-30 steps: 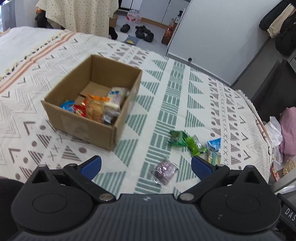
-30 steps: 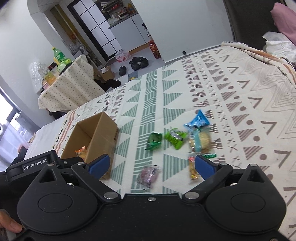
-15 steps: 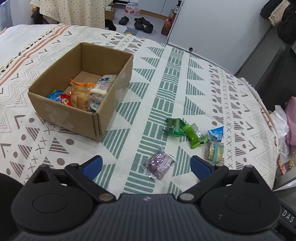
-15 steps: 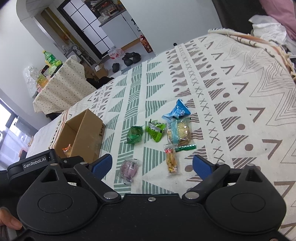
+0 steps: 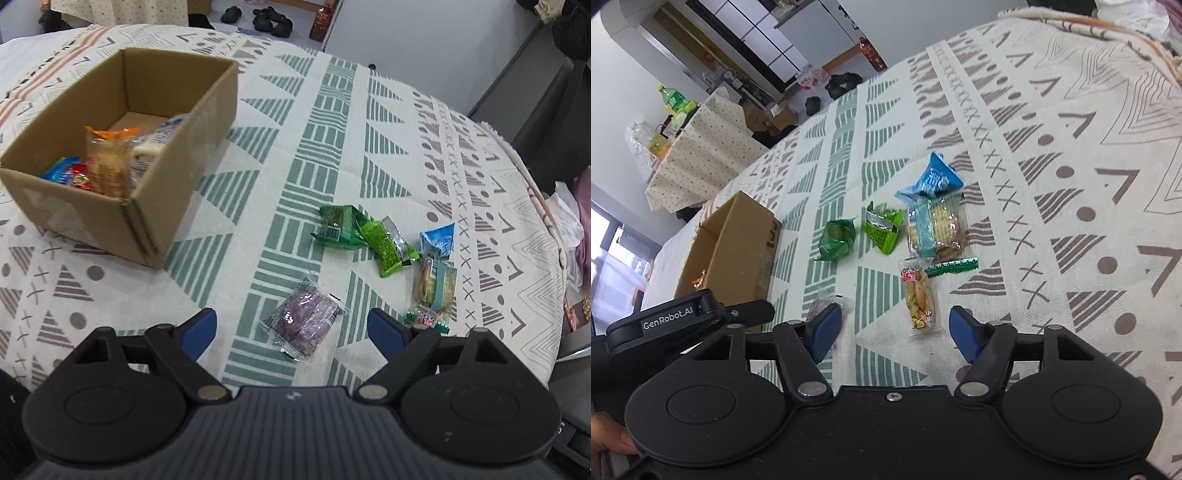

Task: Organize snacks
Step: 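Grasp the purple packet with the left tool while the right tool grasps the peanut stick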

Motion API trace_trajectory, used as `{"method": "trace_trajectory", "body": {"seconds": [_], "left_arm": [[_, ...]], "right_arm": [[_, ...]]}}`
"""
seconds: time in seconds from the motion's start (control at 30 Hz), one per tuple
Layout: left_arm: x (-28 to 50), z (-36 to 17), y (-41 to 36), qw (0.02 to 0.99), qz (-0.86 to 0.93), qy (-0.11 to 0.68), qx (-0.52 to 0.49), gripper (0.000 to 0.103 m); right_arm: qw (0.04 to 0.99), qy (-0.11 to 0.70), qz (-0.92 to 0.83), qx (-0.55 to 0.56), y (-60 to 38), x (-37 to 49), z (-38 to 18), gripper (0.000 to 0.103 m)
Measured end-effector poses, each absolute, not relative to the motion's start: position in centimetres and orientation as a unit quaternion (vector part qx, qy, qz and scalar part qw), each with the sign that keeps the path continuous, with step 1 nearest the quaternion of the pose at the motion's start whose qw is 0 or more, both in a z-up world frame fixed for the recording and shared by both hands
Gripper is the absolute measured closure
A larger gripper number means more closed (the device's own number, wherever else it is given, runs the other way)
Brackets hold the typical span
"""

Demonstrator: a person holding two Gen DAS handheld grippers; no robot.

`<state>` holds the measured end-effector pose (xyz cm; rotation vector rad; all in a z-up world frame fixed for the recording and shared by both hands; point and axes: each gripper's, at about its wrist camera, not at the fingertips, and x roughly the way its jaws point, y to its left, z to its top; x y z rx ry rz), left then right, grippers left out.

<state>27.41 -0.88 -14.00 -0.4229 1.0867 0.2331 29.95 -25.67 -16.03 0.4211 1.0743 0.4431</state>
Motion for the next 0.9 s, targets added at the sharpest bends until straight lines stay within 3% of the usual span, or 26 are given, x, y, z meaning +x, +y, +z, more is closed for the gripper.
{"method": "trace_trajectory", "body": {"seconds": [0.13, 0.3, 0.4, 0.67, 0.9], "left_arm": [[28.3, -15.2, -1.1, 0.822, 0.102, 0.524, -0.196, 0.021], [29.5, -16.8, -1.6, 0.809, 0.091, 0.548, -0.19, 0.037], [30.0, -17.6, -1.9, 0.804, 0.088, 0.561, -0.176, 0.04], [31.1, -18.7, -2.1, 0.802, 0.085, 0.567, -0.166, 0.041], [31.6, -19.4, -2.1, 0.796, 0.082, 0.577, -0.162, 0.052]], "right_arm": [[0.809, 0.514, 0.206, 0.198, -25.4, 30.6, -17.0, 0.042], [0.803, 0.524, 0.205, 0.196, -25.1, 31.5, -18.1, 0.047], [0.798, 0.531, 0.205, 0.196, -25.0, 31.9, -18.7, 0.053], [0.793, 0.542, 0.206, 0.186, -24.0, 32.9, -19.7, 0.057], [0.793, 0.551, 0.195, 0.175, -23.1, 33.6, -20.1, 0.066]]}}
